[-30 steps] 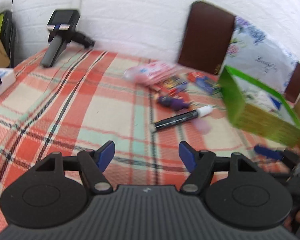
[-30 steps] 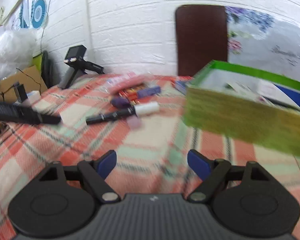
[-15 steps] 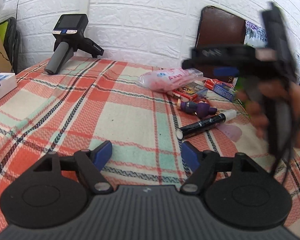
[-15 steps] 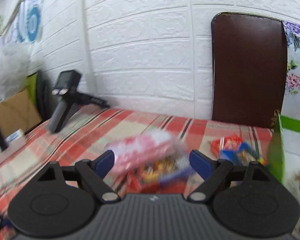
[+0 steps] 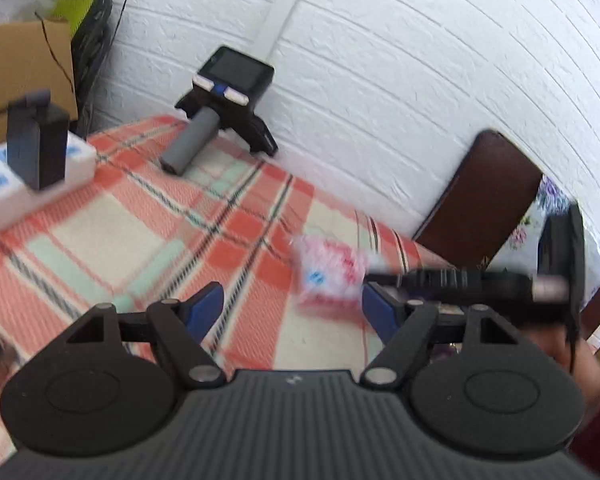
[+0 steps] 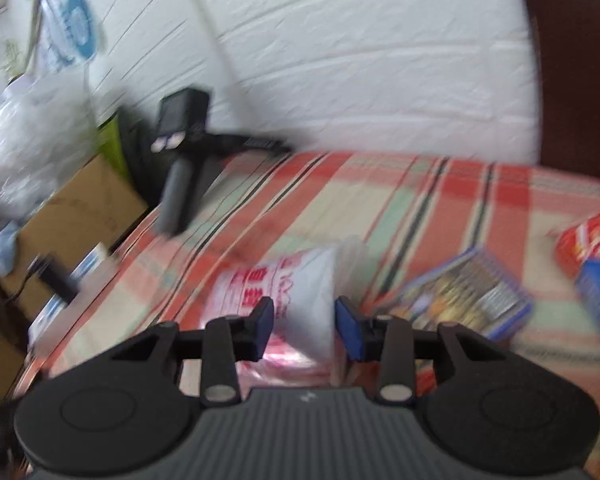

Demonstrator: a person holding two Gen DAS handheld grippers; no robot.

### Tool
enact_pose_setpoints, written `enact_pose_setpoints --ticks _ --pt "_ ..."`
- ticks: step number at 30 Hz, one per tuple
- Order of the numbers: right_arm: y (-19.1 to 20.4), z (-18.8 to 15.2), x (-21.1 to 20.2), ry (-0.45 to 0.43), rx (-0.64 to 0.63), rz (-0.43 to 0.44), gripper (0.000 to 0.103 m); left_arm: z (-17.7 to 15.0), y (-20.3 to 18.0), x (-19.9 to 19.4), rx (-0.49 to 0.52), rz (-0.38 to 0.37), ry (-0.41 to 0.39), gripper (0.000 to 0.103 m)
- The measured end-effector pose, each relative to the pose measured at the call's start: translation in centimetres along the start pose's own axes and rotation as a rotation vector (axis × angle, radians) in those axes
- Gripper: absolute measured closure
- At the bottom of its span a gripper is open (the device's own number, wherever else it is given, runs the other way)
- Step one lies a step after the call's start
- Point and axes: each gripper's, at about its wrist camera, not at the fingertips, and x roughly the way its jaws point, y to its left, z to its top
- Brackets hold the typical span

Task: Organize objects
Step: 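Grasp the pink plastic bag with the left gripper, then carry the pink plastic bag into the green box and release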

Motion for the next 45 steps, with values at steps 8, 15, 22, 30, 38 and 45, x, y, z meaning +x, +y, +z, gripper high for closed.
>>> enact_pose_setpoints --ticks 8,15,22,30,38,45 --pt "4.8 -2.5 -0.3 -0.072 -0.306 -0.097 0.022 2.8 -1.2 5.4 0.144 0.002 0.084 0.024" --pt "5.3 -3.7 1.5 -0.036 -0.302 -0.157 0.044 1.2 -0.9 8.8 0.124 -0.016 0.182 0.045" --pt "7.3 -7.0 -4.3 -0.186 -0.330 -0.171 0.049 0.7 -2.4 2.8 0.079 -0.049 0.117 0.051" --pt "3.6 -8.1 -13.9 -0.382 -0.227 -0.311 0.049 1.1 -12.8 2.5 0.260 -0.214 0.076 0.051" --pt "-4.6 -9.4 -21.0 -0.472 -0.072 -0.499 0.049 -1.9 -24.3 6.5 0.417 -0.393 0.123 0.051" --pt "-11.1 -9.0 -22.4 -0.475 0.022 -0.621 0.049 -4.5 -31.0 10.8 0.534 -0.438 0.162 0.051"
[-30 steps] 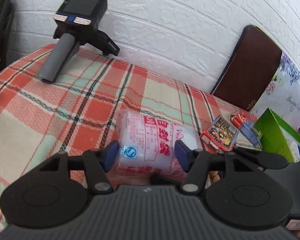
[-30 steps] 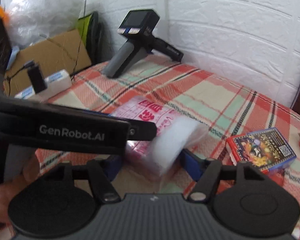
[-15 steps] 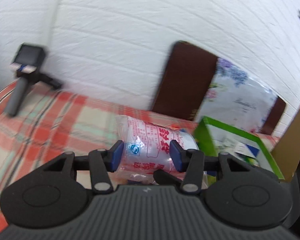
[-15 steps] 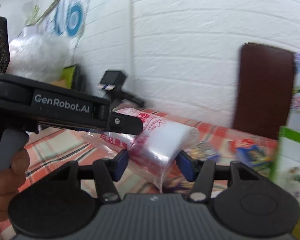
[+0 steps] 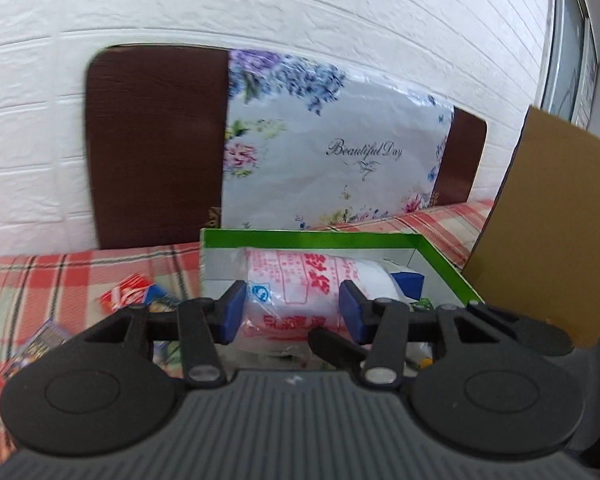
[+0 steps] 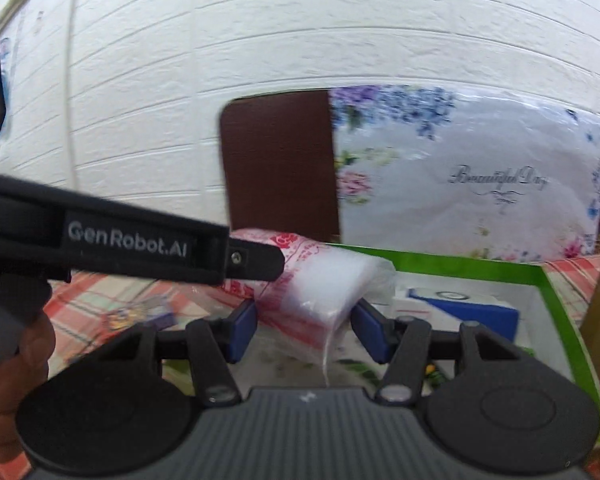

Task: Organize objects
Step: 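Carry the pink plastic bag into the green box and release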

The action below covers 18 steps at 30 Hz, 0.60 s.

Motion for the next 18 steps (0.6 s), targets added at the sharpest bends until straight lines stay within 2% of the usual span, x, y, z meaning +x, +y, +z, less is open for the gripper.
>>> enact_pose_setpoints --ticks 3,4,8,18 --pt "-0.8 0.7 3.0 0.013 -0.040 -0.081 0.041 0.5 -0.4 2.5 0.045 0.067 0.002 0.050" --pt "-0.9 0.7 3.4 0.017 -0.051 -0.103 0.031 0.5 -0.3 3.1 0.046 0.096 0.018 0.050" --pt "-1.0 -0.6 2.3 -0.007 -0.013 -0.067 0.030 0.0 0.0 2.0 0.033 0.084 0.025 0.049" --pt "0.2 -3.5 -3.7 -0.042 0.001 -0.062 0.030 -2.7 -2.5 -3.1 0.041 0.068 0.024 0.046"
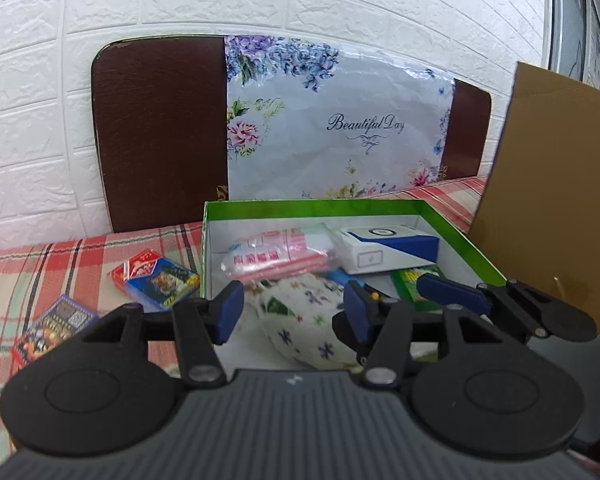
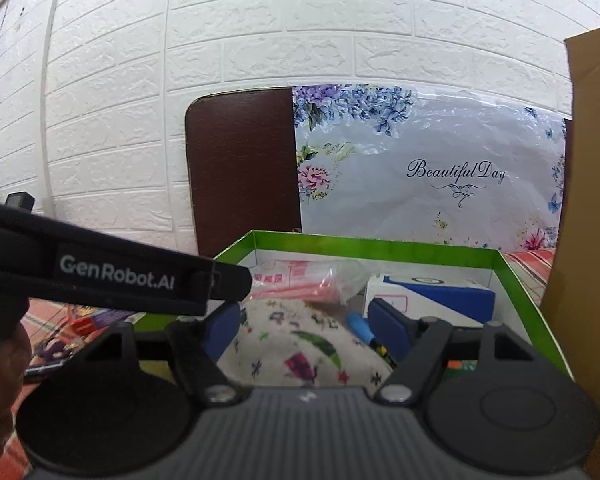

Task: Organize objects
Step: 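Carry the pink plastic bag into the green box and release, then move the left gripper back toward the black marker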

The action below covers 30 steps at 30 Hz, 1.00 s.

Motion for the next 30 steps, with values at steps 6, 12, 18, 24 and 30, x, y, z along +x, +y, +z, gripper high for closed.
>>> enact_pose_setpoints --ticks 6,12,18,24,30 --pt "-0.4 -0.9 -3.4 0.000 0.017 -0.009 0.030 -1.8 -0.7 -2.8 -0.027 0.024 0.025 0.042" --pt "-0.5 -2.2 -6.6 0.015 0.014 0.005 0.031 -4.1 -0.6 -5.4 -0.074 0.035 0.062 0.042" --pt "1.0 -4.2 -8.0 0.096 0.009 0.060 0.031 -7.1 0.3 -7.1 -0.083 0.075 0.112 0.042" --pt "4.1 -5.5 -8.4 0.156 -0.033 0.136 0.031 -9.6 2.7 -8.4 -0.139 0.127 0.171 0.042" --pt "6.9 -6.2 -8.6 0.188 -0.083 0.196 0.031 -11.0 4.9 -10.1 -0.172 0.175 0.181 0.041"
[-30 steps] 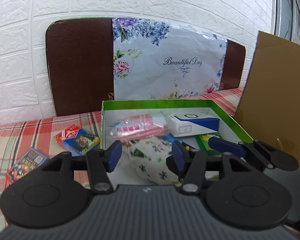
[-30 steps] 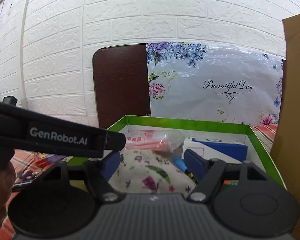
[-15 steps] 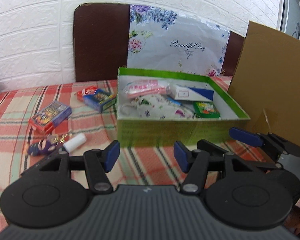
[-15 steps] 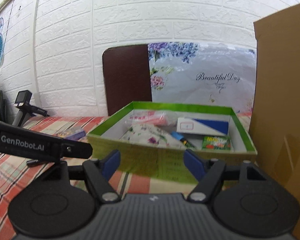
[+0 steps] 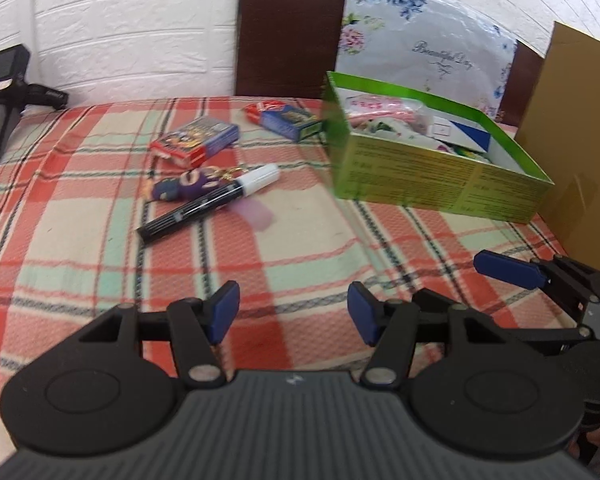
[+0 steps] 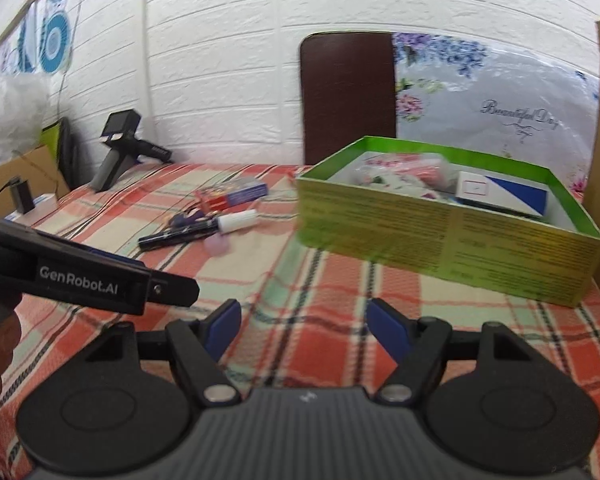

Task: Organize objects

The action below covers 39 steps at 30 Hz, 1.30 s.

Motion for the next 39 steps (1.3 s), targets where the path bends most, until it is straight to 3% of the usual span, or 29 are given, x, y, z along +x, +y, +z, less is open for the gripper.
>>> enact_pose_setpoints --ticks 6,22,31,33,35,37,39 --pt "1.2 0.0 0.8 0.035 -0.014 0.019 0.031 -0.8 2.3 -0.4 -0.060 0.024 0.008 0.041" --pt "3.7 0.5 3.3 0.087 -0.087 0.027 0.031 -0.9 6.2 0.7 -0.105 0.090 0.027 0.039" --pt "6.3 3.9 9.0 0.070 -0.330 0.108 0.030 -0.6 9.1 0.5 -0.143 0.136 0.000 0.038" --pt "7.3 5.1 10.3 0.042 -0.424 0.131 0.028 -0.5 10.3 0.3 -0.177 0.141 -0.004 0.038" --pt "8.2 6.4 11.9 0.034 -0.503 0.161 0.010 -0.5 11.4 0.0 -0.212 0.137 -0.008 0.038" --pt "8.6 7.6 13.8 0.056 -0.538 0.170 0.008 -0.4 12.0 -0.2 -0.230 0.140 -0.010 0.038" --pt "8.4 8.4 15.9 0.134 -0.525 0.179 0.008 -0.4 12.3 -0.3 -0.236 0.143 -0.010 0.038"
